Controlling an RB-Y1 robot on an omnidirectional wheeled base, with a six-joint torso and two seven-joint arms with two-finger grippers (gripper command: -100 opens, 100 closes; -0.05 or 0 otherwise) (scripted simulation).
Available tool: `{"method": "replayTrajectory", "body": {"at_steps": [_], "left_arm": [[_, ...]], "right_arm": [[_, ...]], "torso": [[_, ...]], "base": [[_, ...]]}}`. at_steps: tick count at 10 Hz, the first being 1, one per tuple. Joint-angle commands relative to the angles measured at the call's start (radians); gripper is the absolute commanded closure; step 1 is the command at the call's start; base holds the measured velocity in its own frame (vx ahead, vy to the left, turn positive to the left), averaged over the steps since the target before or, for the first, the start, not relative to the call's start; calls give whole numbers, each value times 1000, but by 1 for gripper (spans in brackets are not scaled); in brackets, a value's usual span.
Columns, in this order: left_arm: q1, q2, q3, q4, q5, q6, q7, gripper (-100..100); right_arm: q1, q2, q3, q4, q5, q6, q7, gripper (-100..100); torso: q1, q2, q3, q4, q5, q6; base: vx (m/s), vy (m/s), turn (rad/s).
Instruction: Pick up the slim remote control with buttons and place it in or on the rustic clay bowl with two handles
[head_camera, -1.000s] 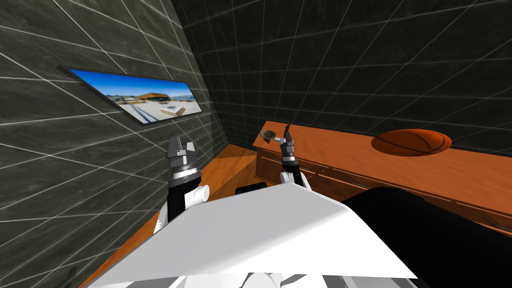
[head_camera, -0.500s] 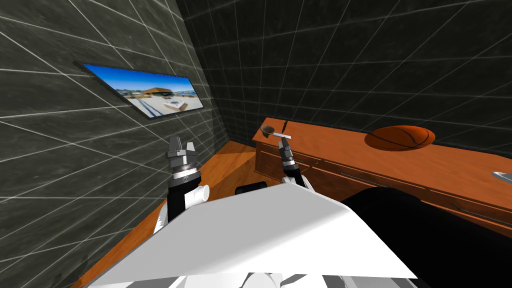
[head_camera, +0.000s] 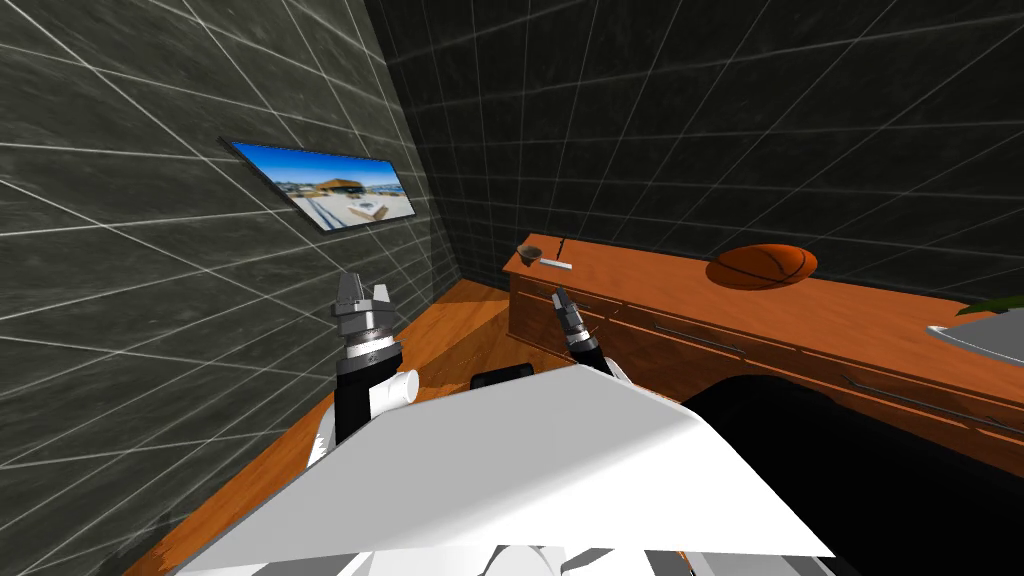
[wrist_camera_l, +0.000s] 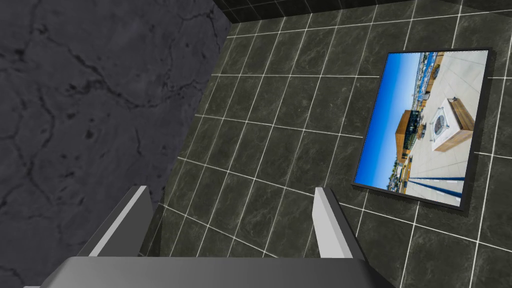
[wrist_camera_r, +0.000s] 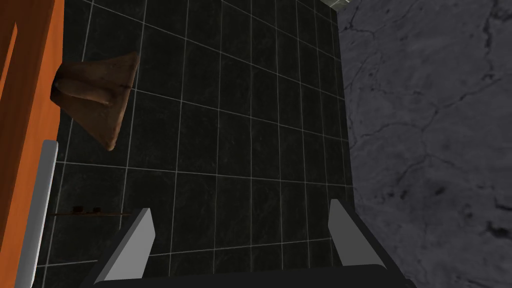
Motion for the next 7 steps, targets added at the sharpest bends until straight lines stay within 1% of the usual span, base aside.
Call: {"method": "replayTrajectory", "body": {"at_steps": [1,2,3,4,5,6,7], "left_arm": [[0,0,0,0,0,0,0,0],[0,0,0,0,0,0,0,0],[0,0,0,0,0,0,0,0],[0,0,0,0,0,0,0,0],[0,0,0,0,0,0,0,0],[0,0,0,0,0,0,0,0],[0,0,0,0,0,0,0,0]], "right_arm": [[18,-43,6,-8,-4,-2,-2,-100],[44,-77,22,10,-8,-21,-1,-100],[44,-100,22,10,-8,-21,-1,-100],[69,-132,38,31,-13,-41,0,-100],[69,-162,38,31,-13,-41,0,-100],[92,-193,54,54,-17,-60,1,-100],[92,-225,54,54,-17,-60,1,-100]], "torso": [[0,0,0,0,0,0],[1,-2,-1,0,0,0],[2,1,0,0,0,0],[0,-1,0,0,0,0],[-2,-1,0,0,0,0],[-1,-2,-1,0,0,0],[-2,-1,-1,0,0,0]], "base": [[-151,-10,16],[-204,10,51],[-164,-26,14],[-173,-60,65],[-153,-33,28],[-171,-39,58],[-129,-38,32]]}}
